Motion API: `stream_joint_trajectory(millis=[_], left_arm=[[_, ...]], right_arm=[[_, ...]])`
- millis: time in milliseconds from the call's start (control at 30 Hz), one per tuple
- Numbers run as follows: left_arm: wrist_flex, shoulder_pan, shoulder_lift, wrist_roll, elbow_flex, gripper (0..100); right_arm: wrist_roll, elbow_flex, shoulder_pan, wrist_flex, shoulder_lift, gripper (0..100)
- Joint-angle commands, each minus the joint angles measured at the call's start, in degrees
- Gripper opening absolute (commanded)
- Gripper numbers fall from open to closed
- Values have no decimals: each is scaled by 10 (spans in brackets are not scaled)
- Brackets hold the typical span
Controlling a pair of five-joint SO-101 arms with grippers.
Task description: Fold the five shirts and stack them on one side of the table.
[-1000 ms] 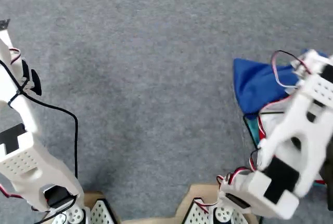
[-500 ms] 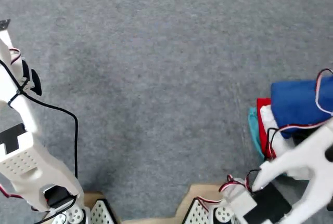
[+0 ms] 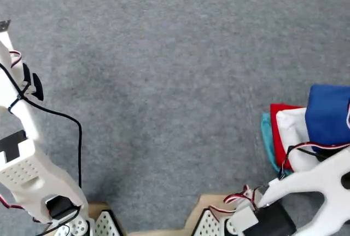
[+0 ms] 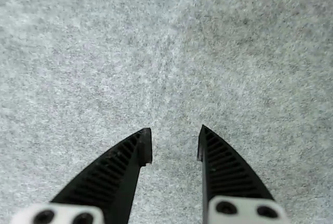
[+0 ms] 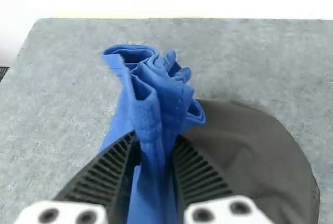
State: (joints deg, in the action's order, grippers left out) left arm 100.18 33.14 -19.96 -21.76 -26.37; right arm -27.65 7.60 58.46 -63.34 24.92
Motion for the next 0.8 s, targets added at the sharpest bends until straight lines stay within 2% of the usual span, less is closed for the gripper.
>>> stream_joint_trajectory(millis=[0,100,267,533,767], left_arm=[[6,-2,33,-6,-2,160],[6,-3,33,-6,-2,160],[6,-2,33,-5,-2,160],[6,-3,33,-4,-2,160],[6,-4,33,-4,-2,160]], right_arm=[[4,-32,-51,42,30,5],[4,-36,-95,104,34,5],[7,-56,-90,127,35,5],[10,-54,-22,22,35,5],[70,-54,28,-62,35,7]])
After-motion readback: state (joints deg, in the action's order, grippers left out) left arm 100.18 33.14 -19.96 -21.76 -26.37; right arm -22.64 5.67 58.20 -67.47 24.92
